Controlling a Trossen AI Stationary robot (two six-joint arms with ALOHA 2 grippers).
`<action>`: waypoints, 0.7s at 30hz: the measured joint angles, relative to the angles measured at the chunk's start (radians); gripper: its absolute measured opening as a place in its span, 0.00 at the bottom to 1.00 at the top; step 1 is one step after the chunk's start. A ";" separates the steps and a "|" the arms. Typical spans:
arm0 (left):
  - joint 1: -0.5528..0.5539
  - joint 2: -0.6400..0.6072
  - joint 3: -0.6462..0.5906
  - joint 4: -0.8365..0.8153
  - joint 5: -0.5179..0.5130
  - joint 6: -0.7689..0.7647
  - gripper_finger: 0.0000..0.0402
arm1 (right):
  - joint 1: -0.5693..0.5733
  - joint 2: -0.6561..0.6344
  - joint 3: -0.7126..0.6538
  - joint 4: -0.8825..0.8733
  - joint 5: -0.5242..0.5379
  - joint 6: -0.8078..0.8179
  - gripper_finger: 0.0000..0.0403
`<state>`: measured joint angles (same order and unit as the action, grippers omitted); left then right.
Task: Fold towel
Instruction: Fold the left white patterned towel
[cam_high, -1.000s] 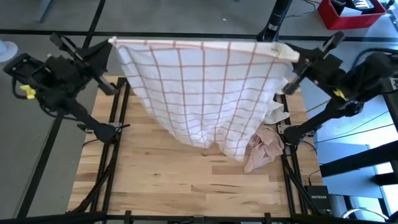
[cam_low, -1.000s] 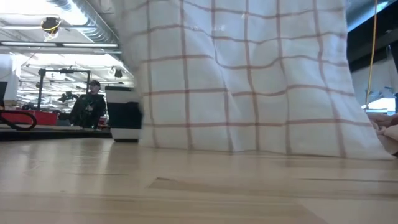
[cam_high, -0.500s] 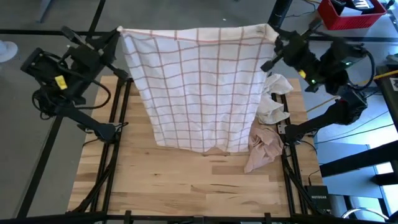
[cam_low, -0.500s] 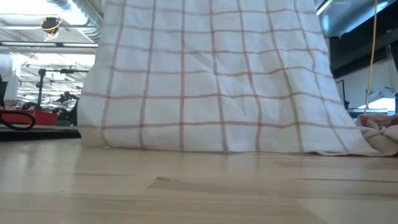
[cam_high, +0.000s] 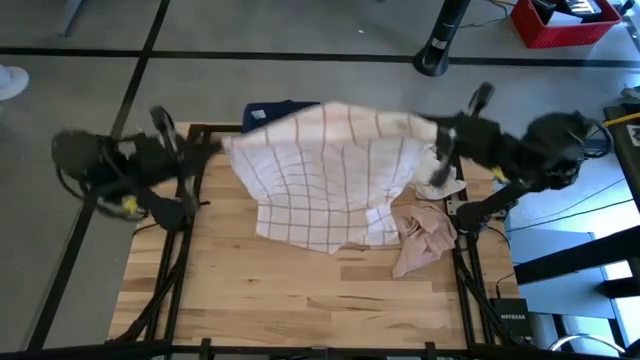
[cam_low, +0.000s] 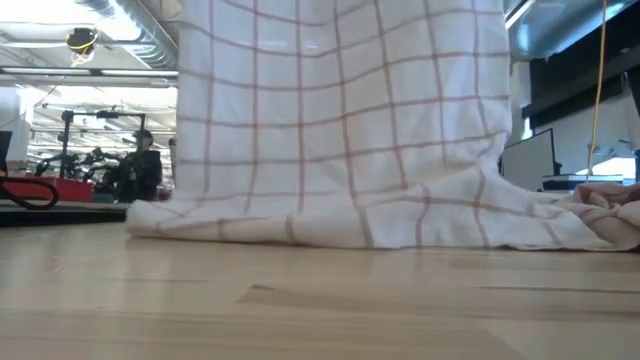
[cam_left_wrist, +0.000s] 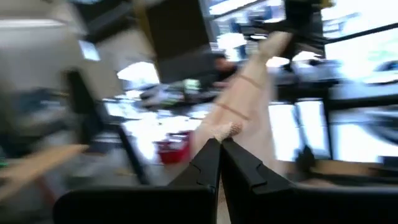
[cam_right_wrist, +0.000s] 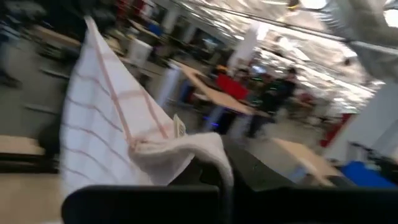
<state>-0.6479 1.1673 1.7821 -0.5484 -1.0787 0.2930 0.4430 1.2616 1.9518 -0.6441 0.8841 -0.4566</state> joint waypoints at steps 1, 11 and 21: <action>-0.034 0.010 0.000 -0.018 0.024 -0.047 0.00 | 0.049 0.002 0.000 0.000 0.005 0.017 0.01; -0.331 0.163 0.000 0.320 0.086 0.154 0.00 | 0.414 0.088 0.000 0.237 0.028 0.000 0.01; -0.489 0.228 0.000 1.058 0.080 0.909 0.00 | 0.520 0.155 0.000 0.819 0.024 -0.464 0.01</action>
<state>-1.1366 1.3949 1.7823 0.5094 -0.9984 1.2021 0.9629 1.4163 1.9518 0.1749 0.9077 -0.9206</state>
